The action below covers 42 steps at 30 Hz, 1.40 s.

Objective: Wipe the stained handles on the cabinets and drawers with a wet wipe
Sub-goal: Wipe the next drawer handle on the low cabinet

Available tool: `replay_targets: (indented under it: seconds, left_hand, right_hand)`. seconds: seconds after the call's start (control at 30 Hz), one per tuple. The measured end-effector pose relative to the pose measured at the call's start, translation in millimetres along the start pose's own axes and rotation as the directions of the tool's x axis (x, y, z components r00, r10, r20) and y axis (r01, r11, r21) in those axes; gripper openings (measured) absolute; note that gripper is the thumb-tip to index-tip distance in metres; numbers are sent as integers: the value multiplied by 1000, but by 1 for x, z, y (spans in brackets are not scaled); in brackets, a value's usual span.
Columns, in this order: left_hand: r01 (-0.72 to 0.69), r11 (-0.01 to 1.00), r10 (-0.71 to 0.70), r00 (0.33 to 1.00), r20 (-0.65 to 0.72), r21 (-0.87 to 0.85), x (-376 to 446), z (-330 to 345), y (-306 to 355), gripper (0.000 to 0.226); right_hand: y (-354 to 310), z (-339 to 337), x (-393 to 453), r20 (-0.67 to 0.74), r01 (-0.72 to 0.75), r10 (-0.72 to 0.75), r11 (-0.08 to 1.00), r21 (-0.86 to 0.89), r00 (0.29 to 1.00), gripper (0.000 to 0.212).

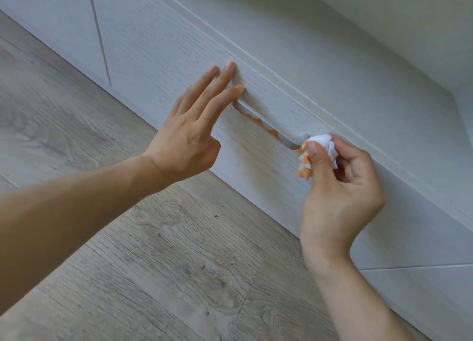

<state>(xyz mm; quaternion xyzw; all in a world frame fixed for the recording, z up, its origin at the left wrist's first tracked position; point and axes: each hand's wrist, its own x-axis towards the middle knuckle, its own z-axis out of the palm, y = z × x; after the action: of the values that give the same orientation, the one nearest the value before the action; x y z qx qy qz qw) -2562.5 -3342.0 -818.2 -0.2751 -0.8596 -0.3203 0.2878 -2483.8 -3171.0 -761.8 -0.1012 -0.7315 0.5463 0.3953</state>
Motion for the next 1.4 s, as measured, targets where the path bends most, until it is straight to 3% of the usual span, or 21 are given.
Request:
replay_targets:
  seconds: [0.47,0.67,1.0,1.13,1.3,1.4]
  left_hand:
    - [-2,1000,2,1000,3,1,0,-3,1,84]
    - [8,1000,-8,1000,8,2,0,-2,2,82]
    - [1,1000,-1,1000,-10,3,0,2,0,84]
    - [1,1000,-1,1000,-9,2,0,1,-1,83]
    - [1,1000,-1,1000,-5,-8,0,1,0,81]
    - [8,1000,-8,1000,-11,-8,0,1,0,81]
  right_hand:
    - [-1,-8,-6,103,15,-11,999,-42,995,29]
    - [1,4,-7,153,216,-194,966,-139,969,22]
    - [7,-1,3,293,496,-424,833,-245,857,19]
    - [9,-9,6,286,502,-430,822,-268,856,15]
    - [8,-3,13,385,705,-599,663,-252,702,19]
    - [5,-4,14,356,597,-505,771,-223,786,13]
